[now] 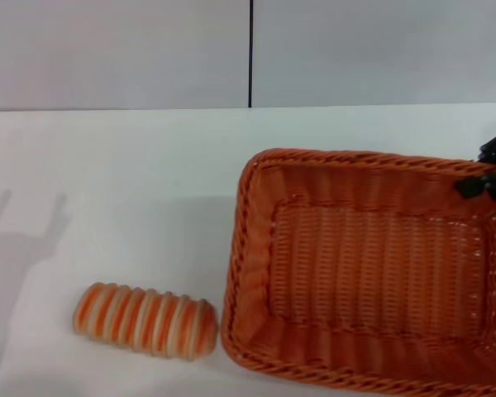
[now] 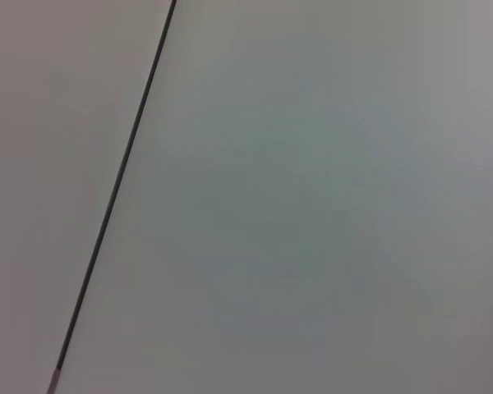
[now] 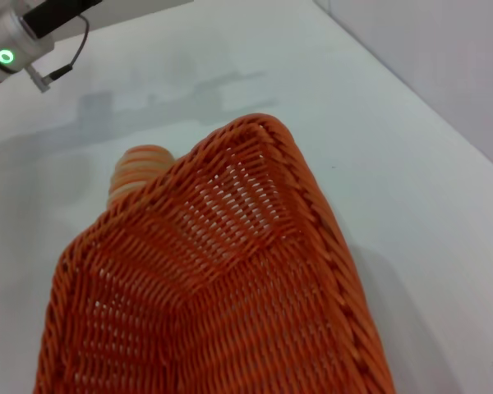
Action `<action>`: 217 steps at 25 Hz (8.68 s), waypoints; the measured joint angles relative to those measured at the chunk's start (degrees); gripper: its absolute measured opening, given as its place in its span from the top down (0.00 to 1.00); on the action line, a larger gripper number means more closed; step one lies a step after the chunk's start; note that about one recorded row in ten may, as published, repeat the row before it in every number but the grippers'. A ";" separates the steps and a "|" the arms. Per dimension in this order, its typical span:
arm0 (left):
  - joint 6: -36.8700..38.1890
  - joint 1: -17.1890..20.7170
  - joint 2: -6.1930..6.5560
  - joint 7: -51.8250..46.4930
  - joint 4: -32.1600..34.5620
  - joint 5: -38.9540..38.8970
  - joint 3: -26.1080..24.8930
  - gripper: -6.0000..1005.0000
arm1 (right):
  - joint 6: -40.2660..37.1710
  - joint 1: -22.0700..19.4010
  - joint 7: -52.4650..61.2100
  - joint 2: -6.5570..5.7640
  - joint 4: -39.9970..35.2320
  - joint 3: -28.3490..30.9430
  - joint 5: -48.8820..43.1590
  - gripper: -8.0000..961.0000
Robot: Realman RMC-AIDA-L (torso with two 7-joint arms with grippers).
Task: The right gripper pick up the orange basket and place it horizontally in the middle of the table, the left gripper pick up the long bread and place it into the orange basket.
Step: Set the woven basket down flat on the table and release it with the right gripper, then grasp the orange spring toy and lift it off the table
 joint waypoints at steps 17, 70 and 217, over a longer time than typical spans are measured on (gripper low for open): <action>-0.99 0.17 -0.06 0.00 -0.52 0.00 0.58 0.14 | -7.41 2.98 -3.28 5.25 -0.49 0.67 -4.83 0.83; 8.04 -7.47 8.36 -54.31 43.02 7.28 40.74 0.16 | -17.38 -32.94 -26.06 12.99 29.72 45.13 59.20 0.56; -0.24 -7.57 4.60 -46.30 45.34 13.25 26.95 0.82 | -12.28 -28.93 -25.72 14.59 33.85 46.51 56.59 0.56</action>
